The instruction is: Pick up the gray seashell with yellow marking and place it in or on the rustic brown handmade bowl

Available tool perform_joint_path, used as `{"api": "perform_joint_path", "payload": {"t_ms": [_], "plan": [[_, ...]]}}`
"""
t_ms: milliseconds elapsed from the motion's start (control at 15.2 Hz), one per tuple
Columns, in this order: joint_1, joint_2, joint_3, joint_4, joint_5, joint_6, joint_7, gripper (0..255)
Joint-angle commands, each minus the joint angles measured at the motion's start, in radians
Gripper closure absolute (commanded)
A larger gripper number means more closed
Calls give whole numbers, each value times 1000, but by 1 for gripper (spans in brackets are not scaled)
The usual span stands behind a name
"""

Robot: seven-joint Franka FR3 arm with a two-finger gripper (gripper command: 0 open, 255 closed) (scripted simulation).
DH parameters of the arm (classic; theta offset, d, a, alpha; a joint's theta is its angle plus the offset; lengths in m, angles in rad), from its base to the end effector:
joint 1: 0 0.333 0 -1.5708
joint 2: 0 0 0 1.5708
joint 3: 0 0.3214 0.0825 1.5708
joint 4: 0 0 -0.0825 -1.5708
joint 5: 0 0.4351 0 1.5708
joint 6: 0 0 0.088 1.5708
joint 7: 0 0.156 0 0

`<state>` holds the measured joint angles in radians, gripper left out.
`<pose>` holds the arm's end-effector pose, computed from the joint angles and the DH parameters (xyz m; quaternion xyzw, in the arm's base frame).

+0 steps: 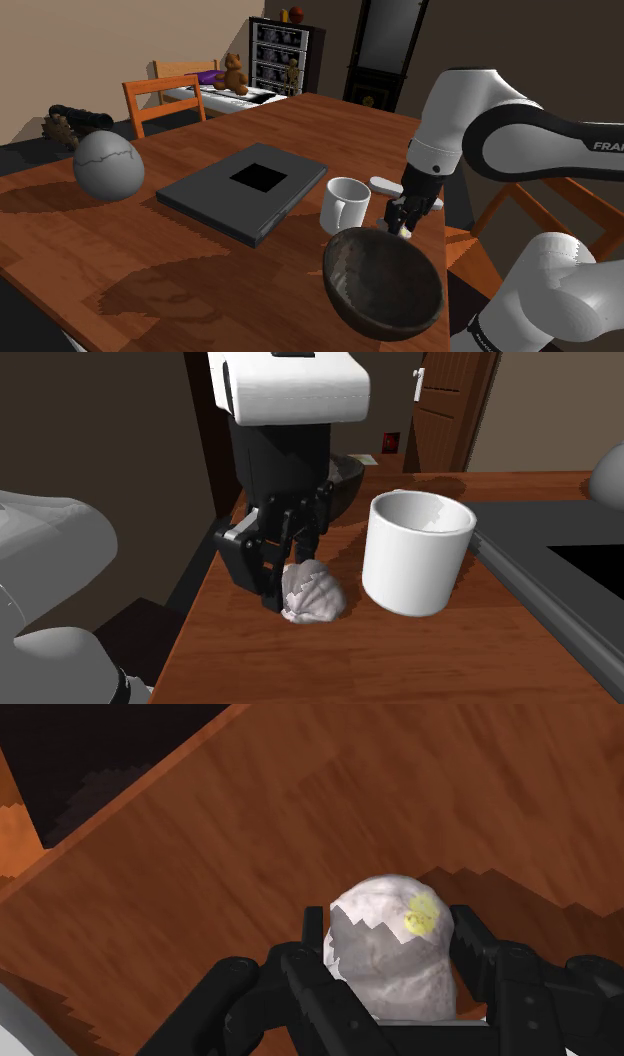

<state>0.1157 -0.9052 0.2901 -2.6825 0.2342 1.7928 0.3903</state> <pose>0.3042 0.1477 0.4205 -0.9974 0.0722 -0.0001 0.0008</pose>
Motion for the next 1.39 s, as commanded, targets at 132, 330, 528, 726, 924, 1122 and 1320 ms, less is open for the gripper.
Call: {"api": "perform_joint_path", "payload": {"t_ms": [132, 330, 528, 726, 924, 1122, 1320], "plan": [[0, 0, 0, -1, 0, 0, 0, 255], [0, 1, 0, 0, 0, 0, 0, 255], [-4, 0, -8, 39, -8, -40, 2, 255], [-8, 2, -16, 80, -16, -78, 3, 255], [-11, 6, -24, 121, -24, -116, 4, 255], [-15, 12, -31, 165, -31, -153, 6, 255], [-18, 20, -37, 209, -38, -189, 7, 255]]}}
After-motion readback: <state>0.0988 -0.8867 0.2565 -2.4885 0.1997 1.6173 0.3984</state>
